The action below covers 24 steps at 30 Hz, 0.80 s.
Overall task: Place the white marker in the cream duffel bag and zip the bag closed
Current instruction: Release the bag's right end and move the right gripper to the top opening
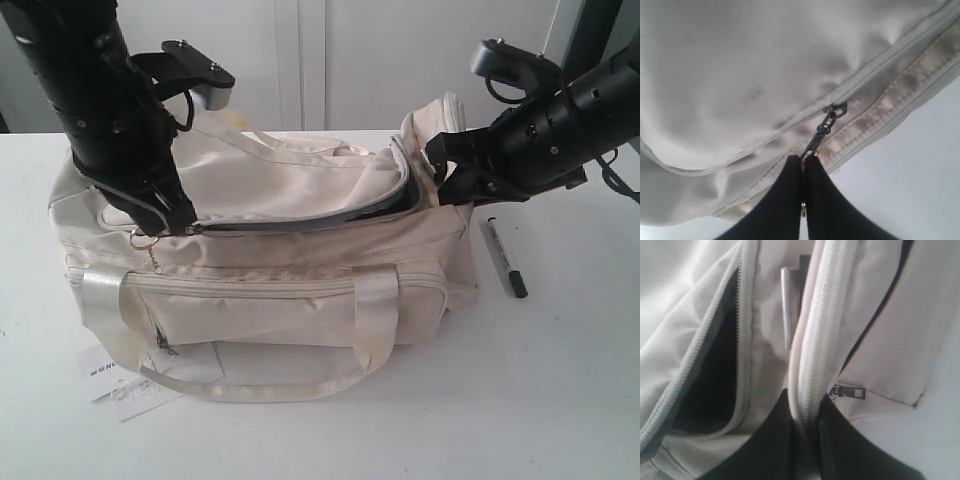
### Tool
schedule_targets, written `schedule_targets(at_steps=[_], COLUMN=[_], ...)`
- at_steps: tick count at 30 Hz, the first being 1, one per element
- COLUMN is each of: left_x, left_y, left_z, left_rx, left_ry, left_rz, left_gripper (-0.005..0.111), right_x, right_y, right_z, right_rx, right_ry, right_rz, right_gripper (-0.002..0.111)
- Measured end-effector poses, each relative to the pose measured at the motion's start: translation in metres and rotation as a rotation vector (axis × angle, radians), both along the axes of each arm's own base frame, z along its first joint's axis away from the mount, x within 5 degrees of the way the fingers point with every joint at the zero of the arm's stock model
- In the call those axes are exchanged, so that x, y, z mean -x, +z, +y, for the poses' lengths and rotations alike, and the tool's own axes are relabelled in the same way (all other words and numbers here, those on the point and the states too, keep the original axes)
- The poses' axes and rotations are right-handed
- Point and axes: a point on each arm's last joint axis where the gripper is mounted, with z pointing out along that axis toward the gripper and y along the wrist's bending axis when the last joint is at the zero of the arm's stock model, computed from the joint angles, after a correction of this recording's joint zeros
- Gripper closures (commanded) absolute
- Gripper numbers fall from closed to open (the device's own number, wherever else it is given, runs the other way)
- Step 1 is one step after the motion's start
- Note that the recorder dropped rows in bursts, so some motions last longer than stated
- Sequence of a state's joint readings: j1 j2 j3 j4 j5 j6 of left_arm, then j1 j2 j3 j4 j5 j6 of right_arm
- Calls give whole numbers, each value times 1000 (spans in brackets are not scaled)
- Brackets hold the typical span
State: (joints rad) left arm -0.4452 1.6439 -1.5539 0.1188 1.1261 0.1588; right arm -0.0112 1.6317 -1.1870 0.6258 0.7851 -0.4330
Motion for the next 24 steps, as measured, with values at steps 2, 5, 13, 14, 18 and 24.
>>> schedule_targets(at_steps=[2, 5, 13, 14, 18, 24], left_x=[-1, -1, -2, -2, -2, -2], left_y=[0, 0, 0, 0, 0, 0], left_z=[1, 3, 4, 4, 4, 5], left_rx=[-15, -33, -48, -48, -48, -47], left_ry=[0, -1, -1, -1, -1, -1], left_rz=[-7, -16, -23, -23, -23, -22], left_gripper=[107, 107, 107, 107, 107, 107], right_x=[0, 0, 0, 0, 0, -3], right_y=[0, 0, 0, 0, 0, 1], right_z=[0, 0, 0, 0, 0, -2], right_rx=[0, 0, 1, 2, 2, 15], right_ry=[0, 0, -2, -3, -4, -26], right_rz=[0, 0, -1, -2, -3, -26], right_gripper=[108, 108, 108, 108, 95, 56])
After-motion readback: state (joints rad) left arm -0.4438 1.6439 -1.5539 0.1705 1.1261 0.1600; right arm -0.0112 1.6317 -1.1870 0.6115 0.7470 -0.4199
